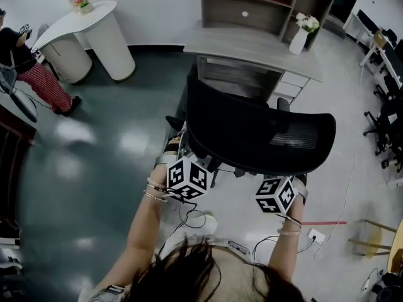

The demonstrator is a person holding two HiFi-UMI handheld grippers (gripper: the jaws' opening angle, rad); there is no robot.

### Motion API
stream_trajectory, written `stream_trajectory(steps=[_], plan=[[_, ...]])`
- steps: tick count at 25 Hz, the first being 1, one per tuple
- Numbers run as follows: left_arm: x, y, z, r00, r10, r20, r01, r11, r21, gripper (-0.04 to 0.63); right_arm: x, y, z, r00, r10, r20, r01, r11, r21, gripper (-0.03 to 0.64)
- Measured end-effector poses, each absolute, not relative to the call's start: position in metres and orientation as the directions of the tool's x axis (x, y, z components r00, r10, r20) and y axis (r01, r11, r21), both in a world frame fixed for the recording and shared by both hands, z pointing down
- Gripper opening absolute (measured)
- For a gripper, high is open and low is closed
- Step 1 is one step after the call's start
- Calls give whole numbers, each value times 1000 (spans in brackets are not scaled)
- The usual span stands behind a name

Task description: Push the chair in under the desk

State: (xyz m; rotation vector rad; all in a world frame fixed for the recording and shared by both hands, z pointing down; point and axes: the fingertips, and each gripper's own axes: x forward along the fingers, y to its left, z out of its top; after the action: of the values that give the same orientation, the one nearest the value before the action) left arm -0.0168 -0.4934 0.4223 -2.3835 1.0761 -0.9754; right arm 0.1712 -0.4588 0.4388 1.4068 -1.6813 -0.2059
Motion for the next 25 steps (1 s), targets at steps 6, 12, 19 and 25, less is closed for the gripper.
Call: stream_trajectory(steps=[6,12,19,25], plan=[[-13,-511,421,489,-753,441,-510,-657,-555,232,174,-474,437,72,-852,518,-706,323,631,249],[-11,-529,421,498,-752,432,-506,-656,-560,232,176,-489,437,78,-855,512,-711,313,630,249],[-5,-545,420,503,-750,428,-506,-658,-558,232,182,-505,436,83,-856,511,-712,308,631,250],[-2,-561,420,503,-751,428,-505,-657,-559,233,184,-519,437,79,-861,503,-712,305,633,249]])
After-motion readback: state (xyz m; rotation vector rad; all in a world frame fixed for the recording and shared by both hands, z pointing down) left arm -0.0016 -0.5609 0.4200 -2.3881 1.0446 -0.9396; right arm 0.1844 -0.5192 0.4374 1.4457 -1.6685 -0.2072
